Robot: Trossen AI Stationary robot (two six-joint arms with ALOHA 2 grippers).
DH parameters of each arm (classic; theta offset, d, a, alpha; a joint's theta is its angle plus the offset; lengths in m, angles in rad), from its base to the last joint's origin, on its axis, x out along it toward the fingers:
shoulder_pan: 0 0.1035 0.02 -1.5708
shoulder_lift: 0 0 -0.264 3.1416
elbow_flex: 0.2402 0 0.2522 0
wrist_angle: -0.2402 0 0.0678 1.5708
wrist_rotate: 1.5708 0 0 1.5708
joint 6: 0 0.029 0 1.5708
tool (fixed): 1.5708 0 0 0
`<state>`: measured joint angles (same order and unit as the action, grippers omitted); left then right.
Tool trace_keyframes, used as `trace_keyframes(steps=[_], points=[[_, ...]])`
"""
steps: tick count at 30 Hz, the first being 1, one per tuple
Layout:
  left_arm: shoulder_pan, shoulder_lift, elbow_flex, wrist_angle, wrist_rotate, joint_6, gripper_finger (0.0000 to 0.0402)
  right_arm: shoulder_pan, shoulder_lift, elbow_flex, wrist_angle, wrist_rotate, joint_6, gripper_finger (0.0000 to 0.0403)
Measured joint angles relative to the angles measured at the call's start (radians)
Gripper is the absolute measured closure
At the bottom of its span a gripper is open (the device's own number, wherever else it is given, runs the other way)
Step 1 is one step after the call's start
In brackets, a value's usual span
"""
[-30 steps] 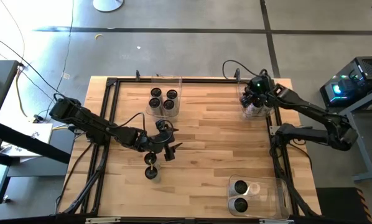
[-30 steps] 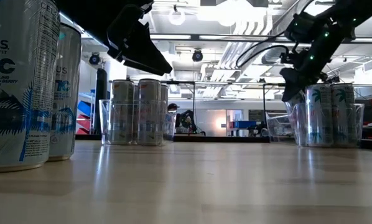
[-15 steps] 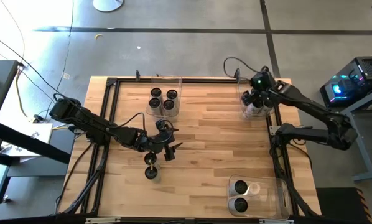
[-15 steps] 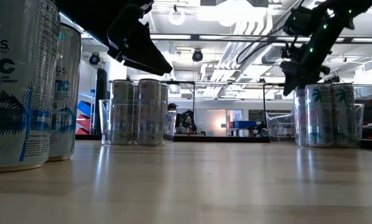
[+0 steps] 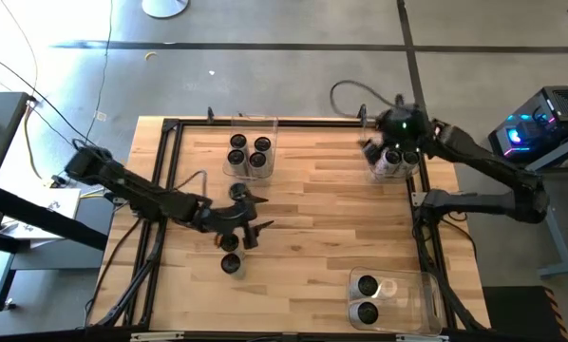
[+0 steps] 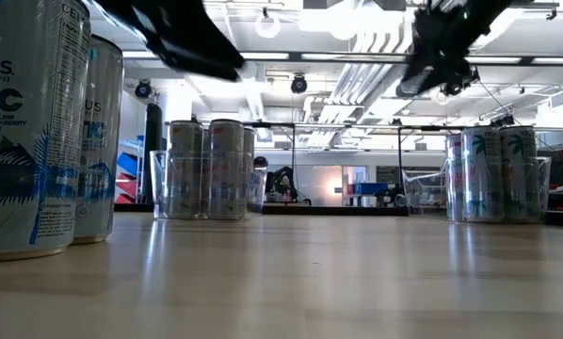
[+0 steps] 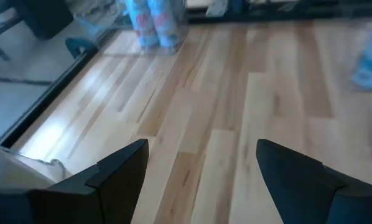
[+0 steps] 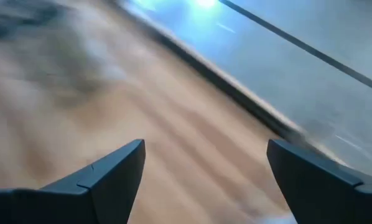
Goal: Sort soda cans
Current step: Put the white/blue soda can into the bottom right transparent bin
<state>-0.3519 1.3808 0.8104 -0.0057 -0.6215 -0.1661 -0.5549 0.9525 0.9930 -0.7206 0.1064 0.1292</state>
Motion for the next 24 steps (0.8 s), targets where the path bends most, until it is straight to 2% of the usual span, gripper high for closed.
trace_keyframes(steps=[6,12,15,20,24], points=[[-0.120,-0.217,0.000,-0.197,-0.056,-0.023,0.0110,0.354,0.007,-0.078,0.276,0.021,0.052,0.0069],[-0.293,-0.350,0.000,-0.477,-0.036,-0.021,0.0110,0.627,0.096,-0.186,0.692,0.083,0.055,0.0069],[-0.355,-0.388,0.000,-0.639,0.002,-0.148,0.0110,0.710,0.179,-0.189,0.823,0.084,0.055,0.0069],[-0.398,-0.411,0.000,-0.876,0.065,-0.489,0.0110,0.772,0.335,-0.145,0.922,0.074,0.049,0.0068],[-0.411,-0.399,-0.052,-0.883,0.087,-0.644,0.0110,0.775,0.448,-0.081,0.923,0.037,0.046,0.0068]])
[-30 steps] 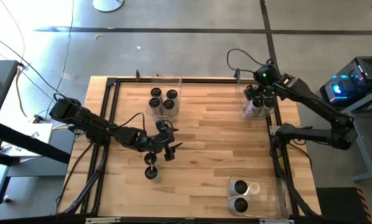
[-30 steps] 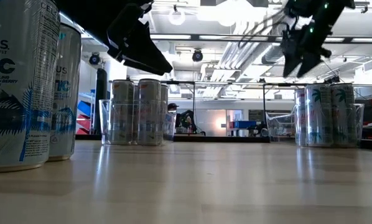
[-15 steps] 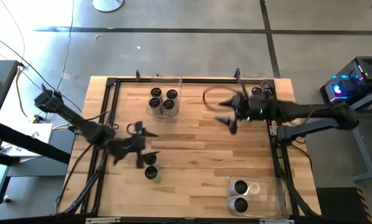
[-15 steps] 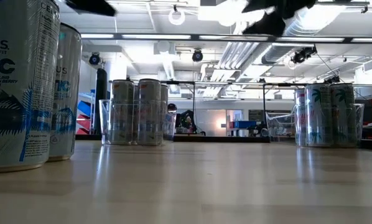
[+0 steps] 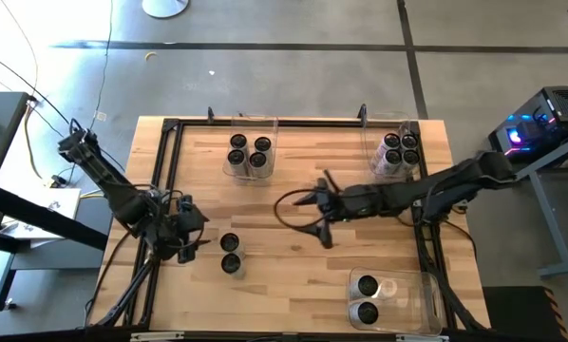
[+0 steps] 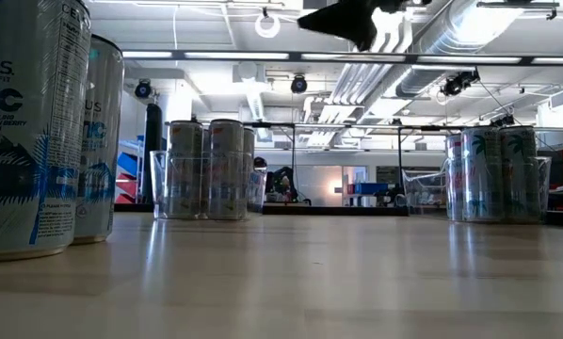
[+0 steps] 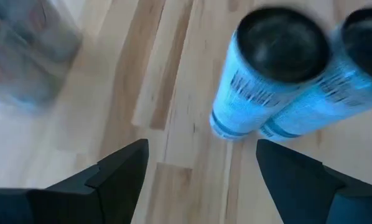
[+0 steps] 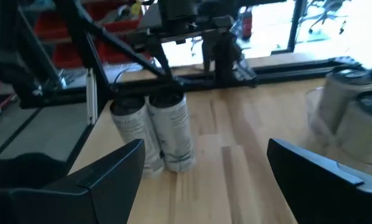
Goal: Sort soda cans
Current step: Put the white/blue soda can into the bottom right transparent bin
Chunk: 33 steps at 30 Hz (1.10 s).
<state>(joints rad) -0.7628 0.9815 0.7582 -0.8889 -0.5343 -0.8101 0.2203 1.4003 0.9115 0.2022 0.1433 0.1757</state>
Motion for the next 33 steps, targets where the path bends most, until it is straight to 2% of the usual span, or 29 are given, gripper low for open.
trace_keyframes(steps=[4,10,15,19,23,26,30,33], points=[[-0.012,0.021,-0.110,0.161,0.001,-0.046,0.0110,0.000,0.113,0.057,-0.002,-0.013,0.000,0.0068],[-0.013,0.054,-0.284,0.490,-0.107,-0.040,0.0110,-0.007,0.263,0.163,-0.049,-0.046,0.002,0.0068],[-0.002,0.095,-0.387,0.730,-0.212,0.003,0.0110,-0.017,0.362,0.300,-0.163,-0.051,0.000,0.0068],[0.029,0.127,-0.424,0.862,-0.255,0.052,0.0110,-0.020,0.421,0.401,-0.252,-0.051,-0.020,0.0068],[0.079,0.165,-0.438,0.993,-0.312,0.113,0.0110,-0.019,0.469,0.469,-0.262,-0.073,-0.063,0.0068],[0.120,0.201,-0.439,1.098,-0.317,0.189,0.0110,-0.019,0.494,0.501,-0.259,-0.090,-0.064,0.0068],[0.160,0.246,-0.439,1.221,-0.346,0.276,0.0110,-0.019,0.528,0.508,-0.181,-0.090,-0.087,0.0068],[0.175,0.263,-0.439,1.249,-0.370,0.298,0.0110,-0.016,0.554,0.509,-0.107,-0.090,-0.082,0.0068]])
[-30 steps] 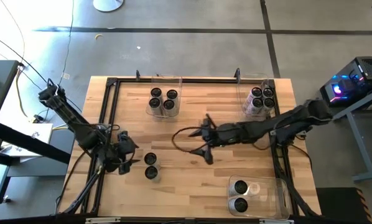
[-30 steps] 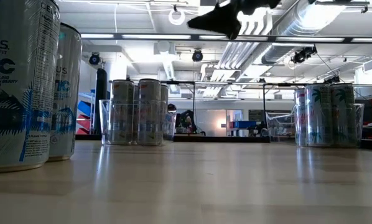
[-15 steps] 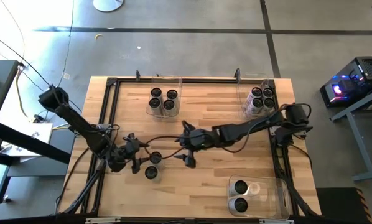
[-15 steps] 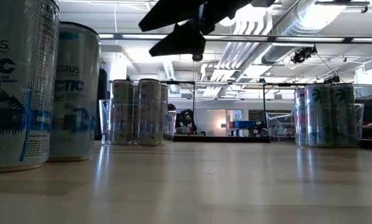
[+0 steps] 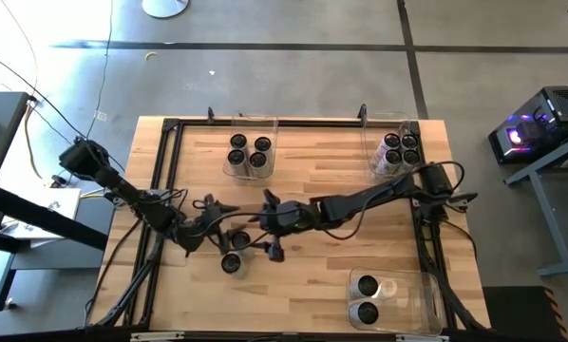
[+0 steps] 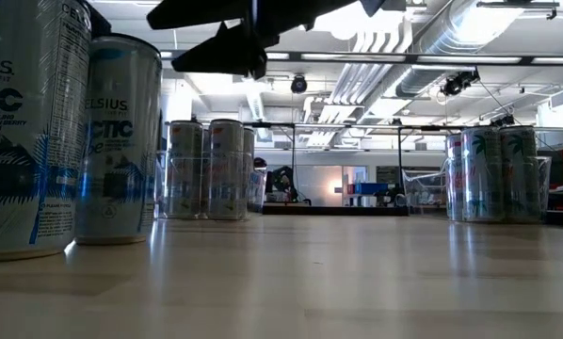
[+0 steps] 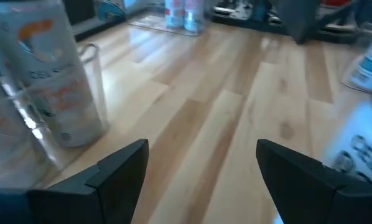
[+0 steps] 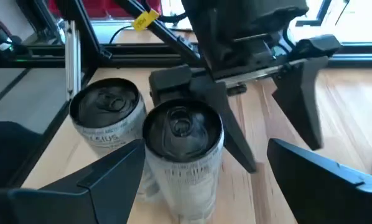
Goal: Sort soda cans
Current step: Put the white/blue soda can into the bottom right transparent bin
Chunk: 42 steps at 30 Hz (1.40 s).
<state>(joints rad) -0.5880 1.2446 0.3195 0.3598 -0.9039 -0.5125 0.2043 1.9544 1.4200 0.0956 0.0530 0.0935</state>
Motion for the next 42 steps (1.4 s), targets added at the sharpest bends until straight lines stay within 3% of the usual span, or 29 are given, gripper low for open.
trace_keyframes(steps=[8,15,20,23,27,36,42], points=[[-0.029,-0.125,0.028,-0.053,-0.089,0.160,0.0110,0.006,0.007,0.000,0.121,0.017,-0.007,0.0068],[-0.135,-0.363,0.107,-0.288,-0.224,0.278,0.0110,0.006,0.085,0.000,0.277,0.017,-0.018,0.0068],[-0.197,-0.457,0.113,-0.398,-0.117,0.199,0.0110,-0.001,0.108,0.000,0.287,0.019,0.002,0.0068],[-0.221,-0.458,0.112,-0.501,-0.053,0.101,0.0110,-0.002,0.125,0.000,0.284,0.005,0.011,0.0068],[-0.227,-0.428,0.108,-0.604,-0.047,-0.061,0.0110,-0.003,0.135,0.000,0.302,-0.030,-0.003,0.0068],[-0.224,-0.316,0.052,-0.572,0.027,-0.241,0.0110,-0.002,0.134,0.002,0.279,-0.044,-0.080,0.0068],[-0.225,-0.228,0.052,-0.469,0.027,-0.211,0.0110,-0.001,0.133,0.002,0.285,-0.045,-0.110,0.0068]])
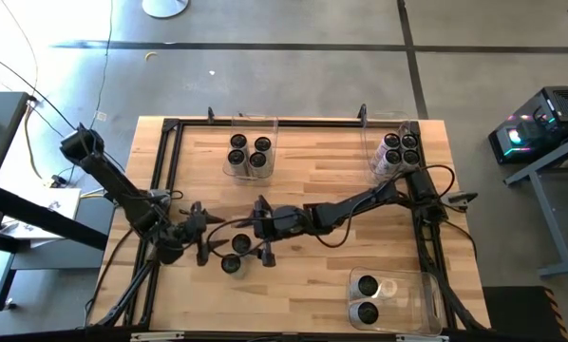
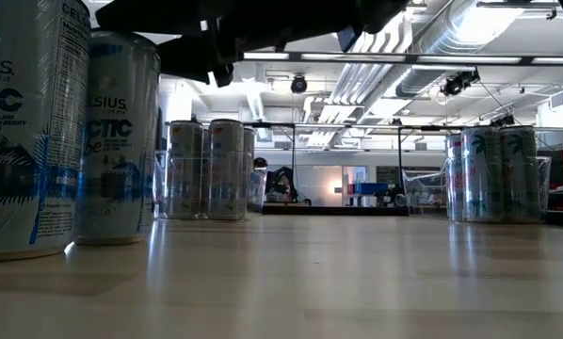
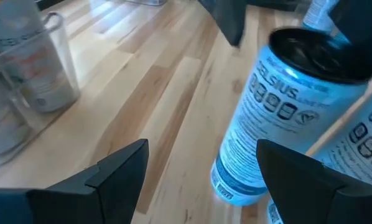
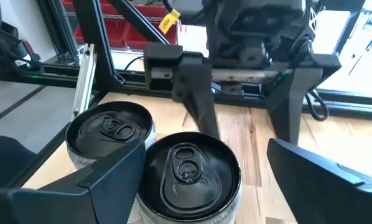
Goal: Sort soda cans
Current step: Put the white/blue soda can into the bottom right transparent bin
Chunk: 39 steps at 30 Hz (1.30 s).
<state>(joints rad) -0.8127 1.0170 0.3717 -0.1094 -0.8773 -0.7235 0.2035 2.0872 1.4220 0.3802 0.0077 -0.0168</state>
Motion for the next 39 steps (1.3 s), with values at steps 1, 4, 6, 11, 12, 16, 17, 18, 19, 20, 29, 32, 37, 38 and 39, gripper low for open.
trace_keyframes(steps=[1,4,6,11,12,16,17,18,19,20,29,32,37,38,39], points=[[0.000,0.012,0.000,0.015,0.002,0.010,0.0110,0.000,-0.001,0.000,0.003,0.000,-0.012,0.0068],[0.000,0.038,0.000,0.044,0.003,0.018,0.0110,0.000,-0.016,0.004,-0.014,0.004,-0.029,0.0068],[0.000,0.053,0.000,0.050,0.004,0.018,0.0110,0.000,-0.024,0.019,-0.034,0.003,-0.017,0.0068],[0.001,0.089,0.000,0.062,0.003,0.017,0.0110,0.008,-0.032,0.055,-0.099,-0.028,0.053,0.0068],[0.001,0.097,0.000,0.065,0.002,0.013,0.0110,0.011,-0.026,0.055,-0.098,-0.028,0.063,0.0068],[0.001,0.127,0.000,0.076,-0.014,-0.008,0.0110,0.025,0.001,0.056,-0.087,0.042,0.064,0.0068],[0.001,0.137,0.000,0.084,-0.024,-0.008,0.0110,0.026,0.005,0.056,-0.087,0.054,0.065,0.0068],[0.002,0.147,0.000,0.099,-0.033,-0.007,0.0110,0.028,0.009,0.057,-0.086,0.065,0.066,0.0068],[0.007,0.159,0.000,0.117,-0.035,-0.006,0.0110,0.027,0.013,0.058,-0.080,0.075,0.065,0.0068],[0.011,0.171,0.000,0.135,-0.036,-0.002,0.0110,0.027,0.017,0.058,-0.074,0.080,0.065,0.0068],[0.046,0.225,0.001,0.221,-0.047,0.062,0.0110,0.026,0.017,0.058,-0.083,0.105,0.058,0.0068],[0.047,0.225,0.001,0.221,-0.046,0.057,0.0110,0.026,0.017,0.058,-0.079,0.104,0.058,0.0068],[0.047,0.225,0.001,0.218,-0.021,0.063,0.0110,0.031,0.008,0.057,-0.068,0.093,0.090,0.0068],[0.045,0.225,0.001,0.217,-0.020,0.063,0.0110,0.032,0.005,0.056,-0.069,0.090,0.097,0.0068],[0.045,0.225,0.001,0.215,-0.020,0.063,0.0110,0.032,0.003,0.057,-0.067,0.090,0.099,0.0068]])
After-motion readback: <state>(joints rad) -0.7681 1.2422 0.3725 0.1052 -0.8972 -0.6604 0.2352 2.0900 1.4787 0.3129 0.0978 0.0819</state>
